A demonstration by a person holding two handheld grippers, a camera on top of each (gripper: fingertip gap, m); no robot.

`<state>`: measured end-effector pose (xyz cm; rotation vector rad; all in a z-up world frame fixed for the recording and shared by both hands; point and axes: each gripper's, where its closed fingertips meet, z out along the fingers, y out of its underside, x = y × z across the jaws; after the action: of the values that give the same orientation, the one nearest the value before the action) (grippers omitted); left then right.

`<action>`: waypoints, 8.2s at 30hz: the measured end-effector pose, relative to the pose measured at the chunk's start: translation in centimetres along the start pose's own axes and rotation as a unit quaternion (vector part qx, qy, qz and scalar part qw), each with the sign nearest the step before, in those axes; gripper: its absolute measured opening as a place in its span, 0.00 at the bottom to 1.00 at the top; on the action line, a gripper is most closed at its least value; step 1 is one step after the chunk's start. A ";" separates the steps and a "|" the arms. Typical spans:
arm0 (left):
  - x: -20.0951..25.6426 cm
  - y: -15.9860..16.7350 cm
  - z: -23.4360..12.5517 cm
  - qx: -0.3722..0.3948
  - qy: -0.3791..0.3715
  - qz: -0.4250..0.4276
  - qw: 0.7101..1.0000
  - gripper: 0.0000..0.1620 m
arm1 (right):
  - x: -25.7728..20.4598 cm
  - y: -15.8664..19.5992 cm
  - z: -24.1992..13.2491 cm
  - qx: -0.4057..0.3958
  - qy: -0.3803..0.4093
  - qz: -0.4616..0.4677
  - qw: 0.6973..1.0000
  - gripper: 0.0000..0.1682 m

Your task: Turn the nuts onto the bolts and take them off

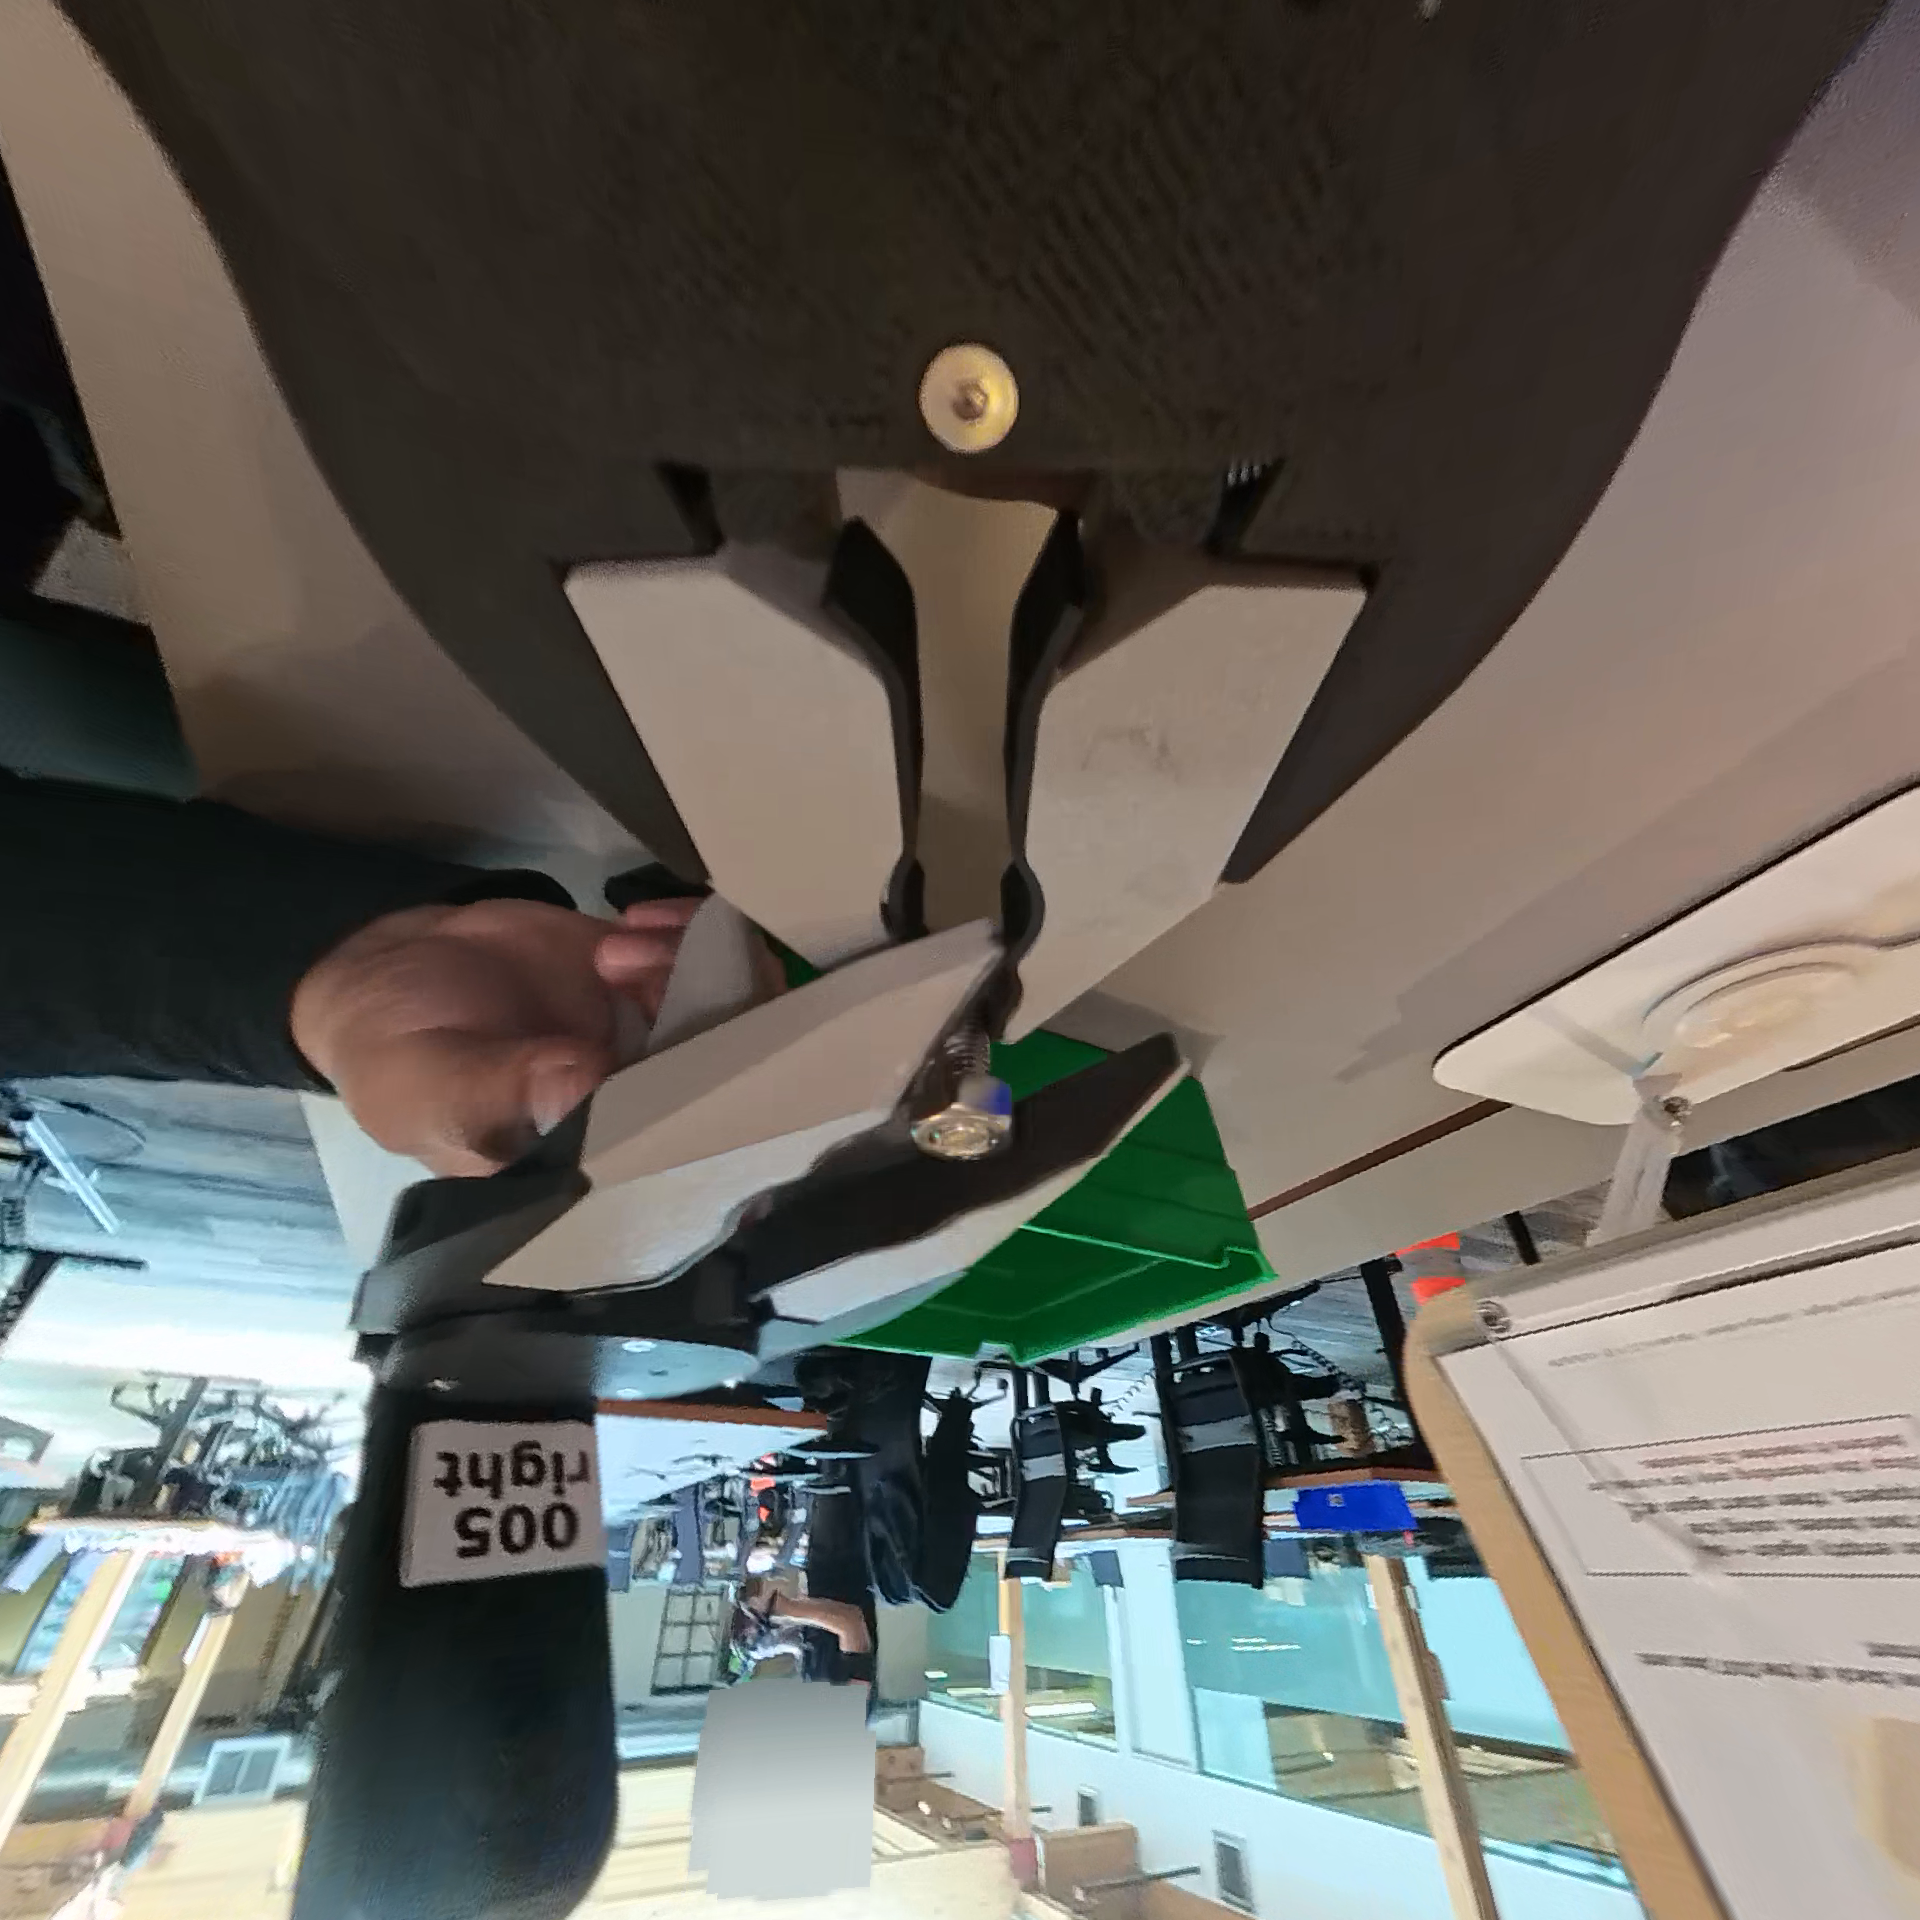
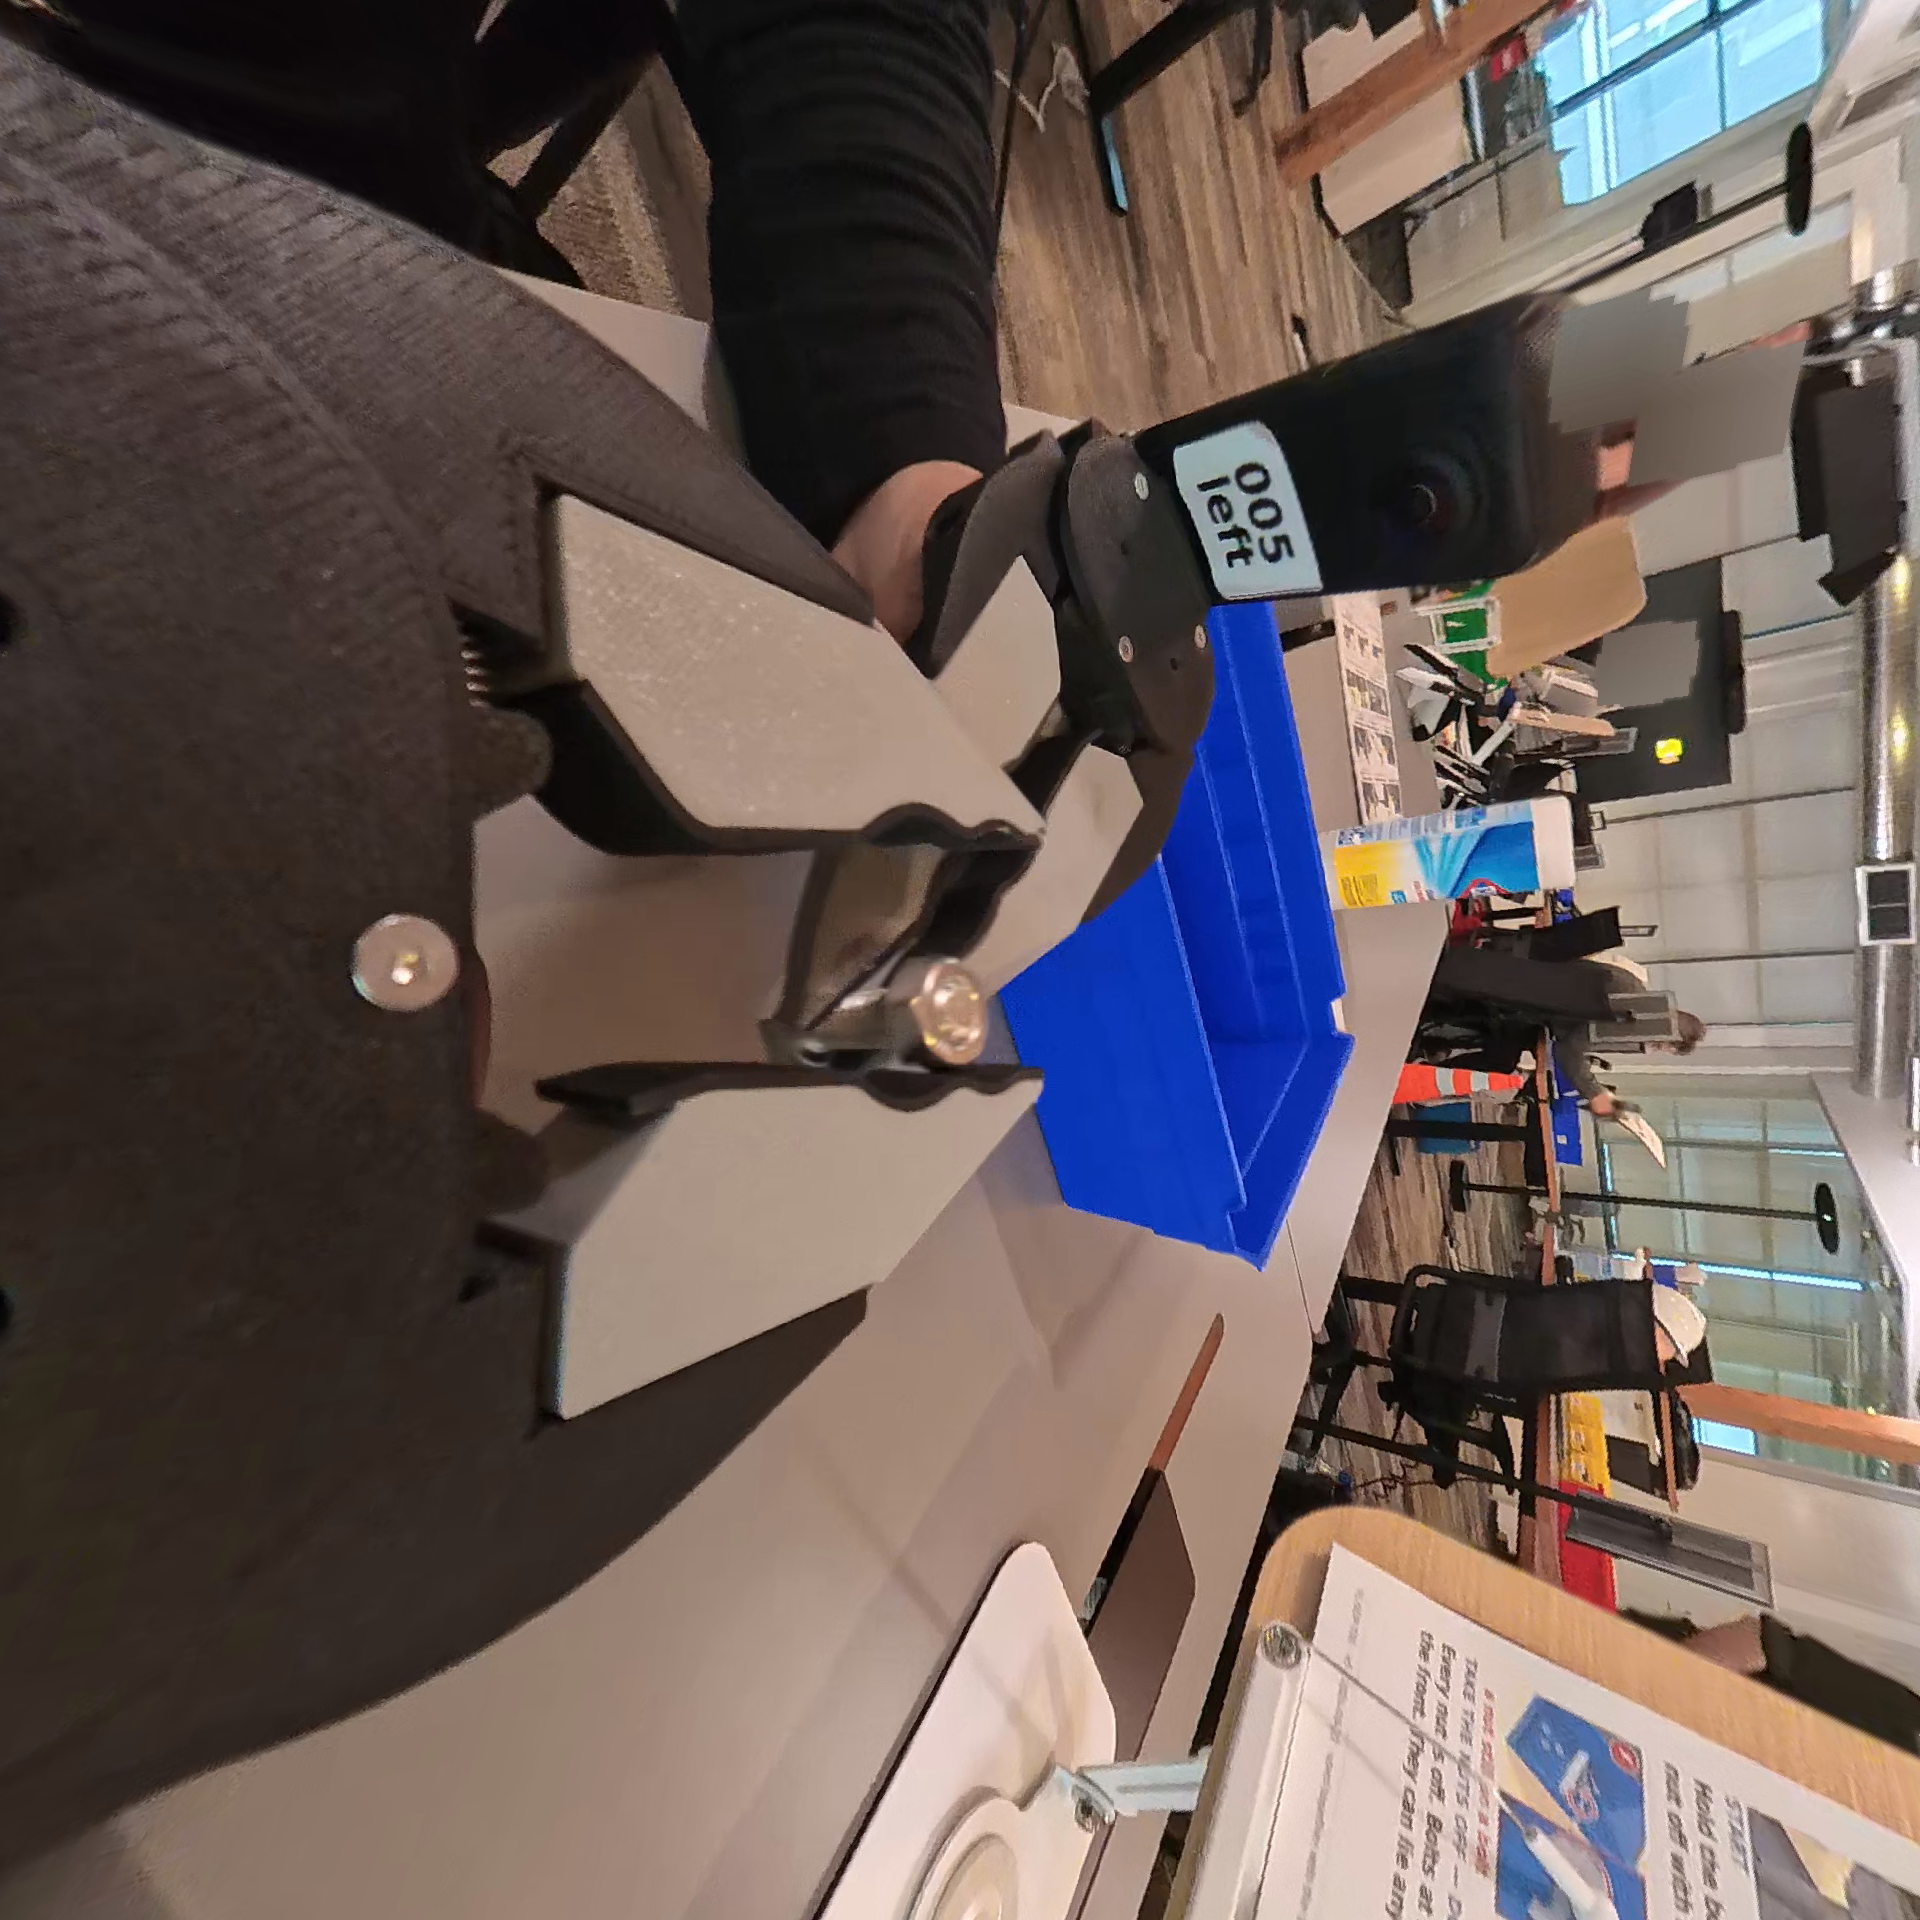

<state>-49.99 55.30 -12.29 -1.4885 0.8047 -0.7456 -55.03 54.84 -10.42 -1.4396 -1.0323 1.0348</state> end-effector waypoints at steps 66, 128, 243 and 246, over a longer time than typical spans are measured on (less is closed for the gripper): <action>-2.4 -0.8 -0.9 0.022 -0.058 -0.018 0.998 0.04 | 0.3 -1.0 -0.9 0.023 0.011 -0.013 1.000 0.20; -1.5 -0.3 -0.5 0.013 -0.039 -0.010 0.999 0.04 | 0.8 -1.0 -1.0 0.018 0.037 -0.040 0.998 0.19; -3.6 0.5 -0.9 -0.009 -0.086 -0.037 0.996 0.04 | 1.3 -0.8 -0.8 0.008 0.079 -0.075 0.994 0.17; -3.0 0.7 -0.7 -0.015 -0.074 -0.034 0.997 0.04 | 1.1 -0.5 -0.6 0.002 0.077 -0.080 0.994 0.15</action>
<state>-52.23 57.44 -12.88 -1.5841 0.6585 -0.6667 -54.23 55.84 -9.94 -1.3875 -1.0139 0.7975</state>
